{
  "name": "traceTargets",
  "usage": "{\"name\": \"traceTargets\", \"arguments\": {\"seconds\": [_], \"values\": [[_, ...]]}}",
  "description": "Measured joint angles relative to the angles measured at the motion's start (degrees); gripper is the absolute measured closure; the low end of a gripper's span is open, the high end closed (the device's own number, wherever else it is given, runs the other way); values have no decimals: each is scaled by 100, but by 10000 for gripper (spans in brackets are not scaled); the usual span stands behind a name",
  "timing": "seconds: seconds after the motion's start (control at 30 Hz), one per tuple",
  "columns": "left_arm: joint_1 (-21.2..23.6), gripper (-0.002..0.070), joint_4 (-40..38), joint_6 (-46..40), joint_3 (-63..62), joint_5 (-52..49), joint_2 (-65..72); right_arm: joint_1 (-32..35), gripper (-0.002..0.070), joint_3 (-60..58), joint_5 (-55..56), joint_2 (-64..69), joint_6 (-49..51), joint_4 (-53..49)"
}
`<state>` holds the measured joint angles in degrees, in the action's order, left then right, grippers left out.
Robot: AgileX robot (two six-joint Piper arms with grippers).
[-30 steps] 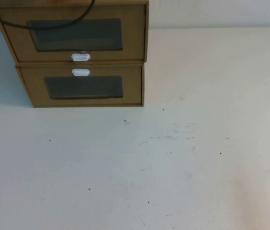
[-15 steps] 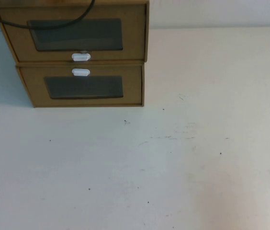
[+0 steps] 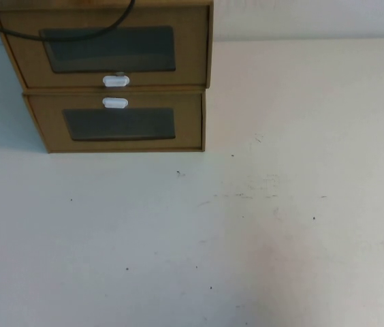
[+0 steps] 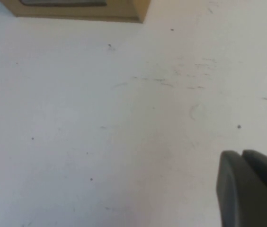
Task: Open the shoe box
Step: 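Pull the top drawer of the cardboard box fully open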
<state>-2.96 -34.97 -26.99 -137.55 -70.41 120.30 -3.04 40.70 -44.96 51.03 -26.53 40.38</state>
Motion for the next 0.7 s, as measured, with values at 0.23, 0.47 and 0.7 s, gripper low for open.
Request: {"name": "traceTargets", "arguments": {"seconds": [0.23,0.47,0.7], "values": [[4,680,-39,0,0,0,10,-1113,689,1172,154,1380,-358,36],[4,680,-57,12,0,-10,10,-2882,689,2509,393,2746,457,-1519],[4,680,-57,70,0,-10,10,-4260,689,3729,372,3908,1618,-3948]]}}
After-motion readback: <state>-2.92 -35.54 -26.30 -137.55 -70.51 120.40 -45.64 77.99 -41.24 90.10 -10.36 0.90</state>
